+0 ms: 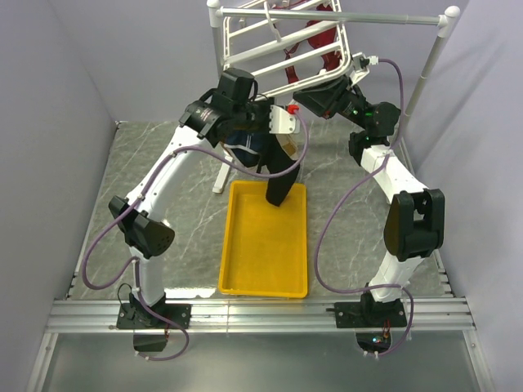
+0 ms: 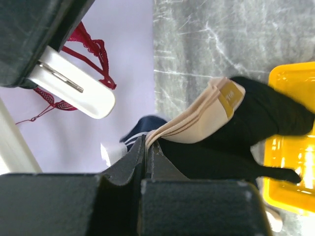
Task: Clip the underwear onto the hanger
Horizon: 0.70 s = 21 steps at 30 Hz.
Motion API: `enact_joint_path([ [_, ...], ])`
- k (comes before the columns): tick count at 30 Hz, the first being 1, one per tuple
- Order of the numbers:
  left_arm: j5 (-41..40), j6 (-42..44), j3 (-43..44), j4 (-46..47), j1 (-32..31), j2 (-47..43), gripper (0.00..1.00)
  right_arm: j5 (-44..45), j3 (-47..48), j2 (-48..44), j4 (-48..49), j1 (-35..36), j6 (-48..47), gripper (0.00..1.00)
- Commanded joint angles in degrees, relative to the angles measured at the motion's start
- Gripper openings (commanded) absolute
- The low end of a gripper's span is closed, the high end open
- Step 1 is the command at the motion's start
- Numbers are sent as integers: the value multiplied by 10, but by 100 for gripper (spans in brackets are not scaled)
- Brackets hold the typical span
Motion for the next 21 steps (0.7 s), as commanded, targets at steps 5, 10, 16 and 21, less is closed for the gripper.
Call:
enact_joint_path([
  [5,34,-58,24,29,13,-33,0,-21,4,5,22,17,-38,0],
  [10,41,-101,31,52,16,-30,0,-30,-12,3,41,17,-70,0],
  [16,12,-120,31,82,16,-18,0,-34,-16,7,50,19,-87,0],
  [21,-2,-148,37,103,16,-9,0,-33,-26,10,59,21,-102,0],
])
